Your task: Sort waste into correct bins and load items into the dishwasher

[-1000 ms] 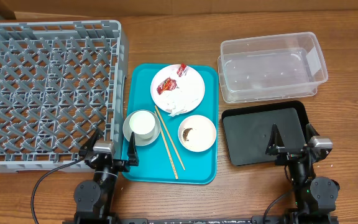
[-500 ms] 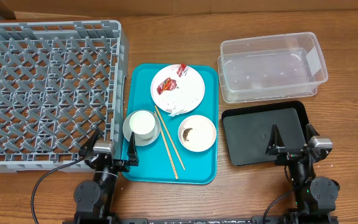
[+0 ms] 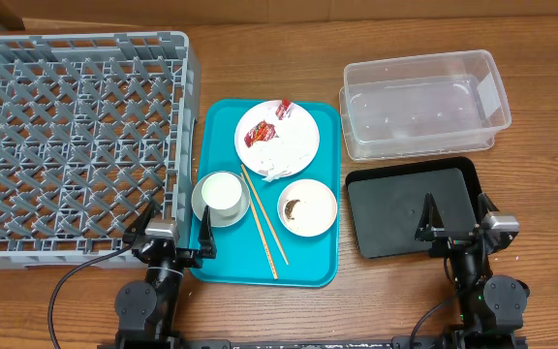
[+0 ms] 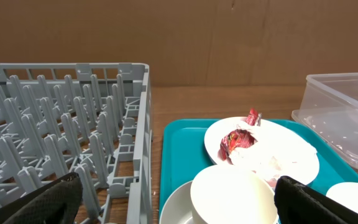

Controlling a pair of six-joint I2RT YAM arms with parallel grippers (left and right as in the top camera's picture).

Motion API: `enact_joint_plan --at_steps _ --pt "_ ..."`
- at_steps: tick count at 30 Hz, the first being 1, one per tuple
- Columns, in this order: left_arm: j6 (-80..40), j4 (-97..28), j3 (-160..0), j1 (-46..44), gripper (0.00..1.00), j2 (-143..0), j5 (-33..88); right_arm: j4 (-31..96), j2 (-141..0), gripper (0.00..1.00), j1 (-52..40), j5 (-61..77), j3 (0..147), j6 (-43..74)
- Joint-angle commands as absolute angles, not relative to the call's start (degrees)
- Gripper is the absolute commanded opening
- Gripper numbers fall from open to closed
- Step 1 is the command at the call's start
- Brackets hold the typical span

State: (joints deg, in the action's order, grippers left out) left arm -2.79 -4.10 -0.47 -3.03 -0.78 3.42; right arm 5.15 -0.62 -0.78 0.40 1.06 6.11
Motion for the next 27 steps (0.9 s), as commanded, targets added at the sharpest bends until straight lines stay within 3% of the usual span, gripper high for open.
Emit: enact_joint_plan --at_steps 1,11,17,24,27 --pt "-1.72 -4.08 -0.27 -3.38 1.0 -0.3 3.9 4.8 -0.16 1.0 -0.62 0.64 0.47 6.15" --pt "-1.65 -14.5 -8.16 -3.38 1.0 -1.06 -0.67 8.73 -1.1 1.0 -0.62 4.78 5.06 10.72" --pt "-1.67 -21.74 -16.56 -3.36 1.0 -8.75 -0.67 13.47 -7.62 1.0 -0.62 6.17 11.99 12.47" --pt "-1.67 -31.38 -32.18 -3.36 1.0 -27.97 -0.4 21.26 -27.2 1.0 -0.62 11.16 26.92 12.45" --pt "-1.67 -41.12 -42.61 -3.36 1.0 -39.2 -0.43 27.09 -40.16 1.0 -0.62 15.0 37.12 12.45"
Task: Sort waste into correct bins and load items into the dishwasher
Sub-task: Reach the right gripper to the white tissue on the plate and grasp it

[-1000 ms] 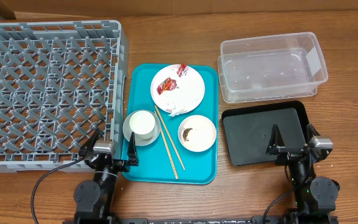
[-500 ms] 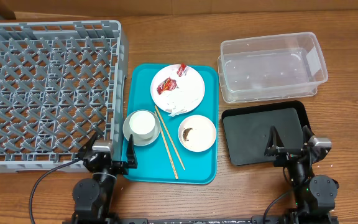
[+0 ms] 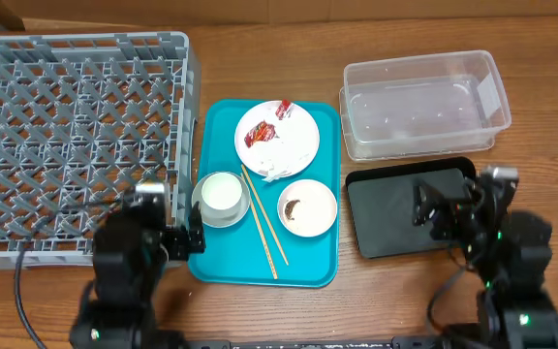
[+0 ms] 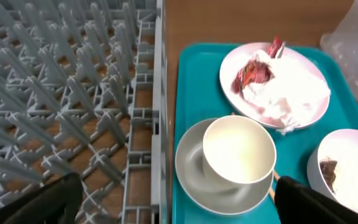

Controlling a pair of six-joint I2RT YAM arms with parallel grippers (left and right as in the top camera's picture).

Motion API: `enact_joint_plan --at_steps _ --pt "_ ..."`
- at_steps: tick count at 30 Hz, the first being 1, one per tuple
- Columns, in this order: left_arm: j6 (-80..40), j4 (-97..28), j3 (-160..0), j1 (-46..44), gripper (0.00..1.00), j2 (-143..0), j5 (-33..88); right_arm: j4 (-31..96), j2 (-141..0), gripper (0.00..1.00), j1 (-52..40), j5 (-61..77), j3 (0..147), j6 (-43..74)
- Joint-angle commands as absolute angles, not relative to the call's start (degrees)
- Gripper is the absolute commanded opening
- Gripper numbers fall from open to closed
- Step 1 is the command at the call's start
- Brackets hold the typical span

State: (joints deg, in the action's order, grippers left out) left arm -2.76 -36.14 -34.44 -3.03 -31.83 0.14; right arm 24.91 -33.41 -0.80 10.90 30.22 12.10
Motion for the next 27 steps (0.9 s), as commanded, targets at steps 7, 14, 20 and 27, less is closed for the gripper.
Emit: enact_joint_plan --at_steps 7,14,20,27 --pt "-1.91 -56.36 -57.54 -3.33 1.0 -52.21 -0.38 45.8 -63.33 1.0 -1.93 21.56 60.86 12.43" --pt "-1.65 -60.4 -61.01 2.92 1.0 -54.63 9.06 49.36 -72.79 1.0 -2.79 24.93 68.01 12.43" --pt "1.83 -61.82 -61.01 11.64 1.0 -54.63 10.37 46.52 -72.79 1.0 -8.97 19.46 68.1 15.42" --pt "1.78 -60.97 -61.01 11.62 1.0 -55.2 10.5 51.11 -80.75 1.0 -24.32 4.86 80.95 15.46"
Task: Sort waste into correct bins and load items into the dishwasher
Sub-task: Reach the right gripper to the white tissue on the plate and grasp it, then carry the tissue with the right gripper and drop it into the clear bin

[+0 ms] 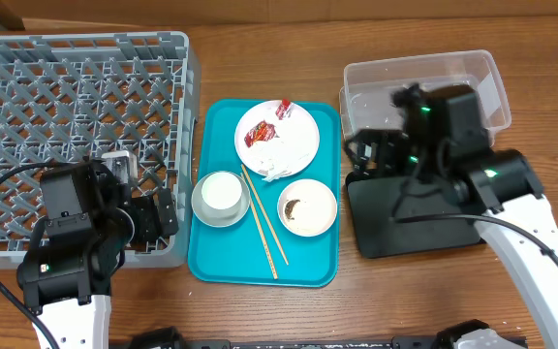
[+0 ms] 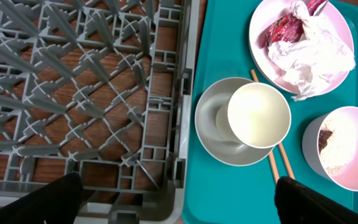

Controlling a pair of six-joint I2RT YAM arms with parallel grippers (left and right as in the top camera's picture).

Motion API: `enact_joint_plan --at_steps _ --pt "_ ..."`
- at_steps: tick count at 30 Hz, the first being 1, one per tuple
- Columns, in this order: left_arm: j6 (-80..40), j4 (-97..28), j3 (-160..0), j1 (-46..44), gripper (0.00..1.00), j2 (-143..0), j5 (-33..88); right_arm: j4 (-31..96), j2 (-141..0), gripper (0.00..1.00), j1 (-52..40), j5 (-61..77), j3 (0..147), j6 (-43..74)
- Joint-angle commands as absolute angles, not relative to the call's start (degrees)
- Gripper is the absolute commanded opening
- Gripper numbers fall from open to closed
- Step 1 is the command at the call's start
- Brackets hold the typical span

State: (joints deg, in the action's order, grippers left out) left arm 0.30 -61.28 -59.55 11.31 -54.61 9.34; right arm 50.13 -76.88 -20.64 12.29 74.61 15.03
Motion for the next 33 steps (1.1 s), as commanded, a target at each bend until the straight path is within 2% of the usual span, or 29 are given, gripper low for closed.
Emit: enact_joint_plan --at_steps 1,7,12,23,25,26,27,28,30,33 --pt "1.78 -60.97 -61.01 11.6 1.0 -55.66 10.83 52.21 -83.81 1.0 -25.63 4.16 84.03 15.4" --pt "1.69 -59.72 -61.01 11.6 1.0 -60.31 13.67 50.13 -102.1 1.0 -29.43 1.91 98.26 14.59" --pt "1.72 -59.75 -61.01 11.6 1.0 -61.76 13.63 44.8 -111.53 1.0 -31.44 1.34 98.43 14.61" --pt "1.72 -59.75 -61.01 11.6 1.0 -61.76 13.61 43.62 -127.96 0.99 -36.16 1.39 98.41 15.09" --pt "1.72 -59.75 -61.01 11.6 1.0 -61.76 13.61 44.27 -128.18 0.92 -36.27 1.34 98.3 15.07" --pt "1.72 -59.75 -61.01 11.6 1.0 -61.76 13.63 44.66 -128.09 0.75 -36.27 1.32 98.35 15.05" --pt "1.69 -59.75 -61.01 11.6 1.0 -61.76 13.61 44.86 -127.68 0.65 -36.25 1.32 98.35 15.05" --pt "1.69 -59.75 -61.01 11.6 1.0 -61.76 13.63 44.93 -127.13 0.58 -36.25 1.32 98.35 15.05" --pt "1.72 -59.75 -61.01 11.6 1.0 -61.76 13.61 45.34 -124.38 0.33 -35.88 1.28 98.87 15.03" --pt "1.72 -59.77 -61.01 11.6 1.0 -61.76 13.61 47.59 -119.72 0.22 -34.46 -1.58 101.54 15.03"
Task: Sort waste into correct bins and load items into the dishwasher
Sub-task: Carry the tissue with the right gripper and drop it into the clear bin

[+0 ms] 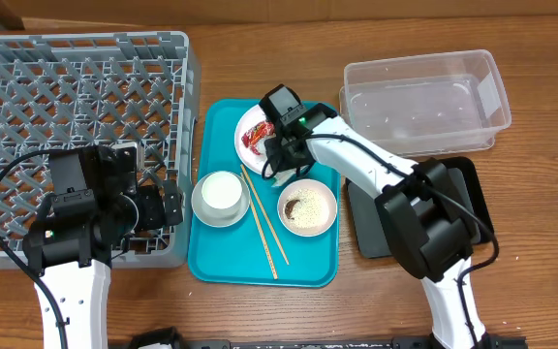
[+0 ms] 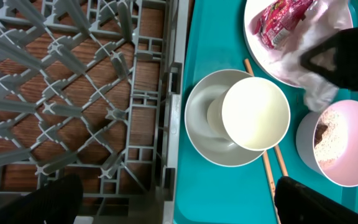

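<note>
On the teal tray (image 1: 310, 264) lie a pale plate (image 1: 303, 145) bearing a red wrapper (image 2: 278, 18) and a crumpled white napkin (image 2: 328, 28), a cream cup (image 2: 255, 113) on a grey saucer (image 2: 201, 127), a pink bowl (image 1: 307, 206) with crumbs, and chopsticks (image 1: 263, 228). My right gripper (image 1: 273, 160) reaches across and hangs over the napkin at the plate's near edge; its fingers are a dark blur. My left gripper (image 2: 179, 208) is open over the near right corner of the grey dish rack (image 1: 76, 126), left of the cup.
A clear plastic bin (image 1: 424, 102) stands at the back right. A flat black tray (image 1: 458, 218) lies in front of it, partly under my right arm. A cardboard wall runs along the table's far edge.
My right arm has moved from over the clear bin and black tray leftward to the plate on the teal tray. My left gripper has shifted only slightly beside the cup.
Both grippers first rested low at the table's front edge, open. Then both were raised, the left by the rack's corner, the right over the black tray. The right was then near the clear bin and now reaches over the plate's napkin.
</note>
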Controlling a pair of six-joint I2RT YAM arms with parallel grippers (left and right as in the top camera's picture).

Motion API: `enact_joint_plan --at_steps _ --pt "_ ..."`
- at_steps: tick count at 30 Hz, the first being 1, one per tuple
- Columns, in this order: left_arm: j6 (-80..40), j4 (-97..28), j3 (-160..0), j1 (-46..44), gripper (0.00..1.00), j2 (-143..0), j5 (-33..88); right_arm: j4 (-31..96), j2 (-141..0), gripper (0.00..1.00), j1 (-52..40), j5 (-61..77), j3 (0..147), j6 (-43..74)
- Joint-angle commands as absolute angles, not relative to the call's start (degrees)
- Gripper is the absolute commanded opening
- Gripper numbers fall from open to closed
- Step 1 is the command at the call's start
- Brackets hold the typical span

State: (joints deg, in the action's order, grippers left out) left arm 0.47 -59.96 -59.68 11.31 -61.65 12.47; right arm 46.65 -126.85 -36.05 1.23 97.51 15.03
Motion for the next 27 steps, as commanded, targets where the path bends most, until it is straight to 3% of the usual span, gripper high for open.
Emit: enact_joint_plan --at_steps 1,3,12,13,14,15,16,17,19,22,27 --pt "1.72 -59.75 -61.01 11.6 1.0 -61.76 13.61 48.84 -117.1 0.17 -33.52 -3.79 102.87 15.03" --pt "1.72 -59.75 -61.01 11.6 1.0 -61.76 13.61 50.06 -113.03 0.12 -31.75 -7.11 103.79 15.07" --pt "1.72 -59.77 -61.01 11.6 1.0 -61.76 13.58 55.37 -106.1 0.12 -16.97 -8.97 102.65 19.59" --pt "1.72 -59.75 -61.01 11.6 1.0 -61.76 13.61 55.99 -106.21 0.22 -15.49 -8.88 102.32 20.75" --pt "1.72 -59.72 -61.01 11.6 1.0 -61.76 13.58 56.36 -106.26 0.49 -14.28 -8.1 102.3 21.28" --pt "1.72 -59.72 -61.01 11.6 1.0 -61.76 13.58 56.18 -106.26 0.61 -13.47 -6.72 102.32 21.28" --pt "1.72 -59.75 -61.01 11.6 1.0 -61.76 13.58 56.01 -106.26 0.67 -13.08 -5.8 102.32 21.28" --pt "1.72 -59.75 -61.01 11.6 1.0 -61.76 13.58 55.79 -106.26 0.85 -12.56 -4.58 102.32 21.26" --pt "1.72 -59.75 -61.01 11.6 1.0 -61.76 13.58 55.64 -106.26 0.98 -12.14 -4.16 102.32 21.28" --pt "1.72 -59.77 -61.01 11.6 1.0 -61.76 13.61 54.81 -106.26 1.0 -12.14 -3.49 102.32 21.28" --pt "1.72 -59.75 -61.01 11.6 1.0 -61.76 13.58 50.74 -106.28 1.0 -13.87 12.69 102.32 21.3"
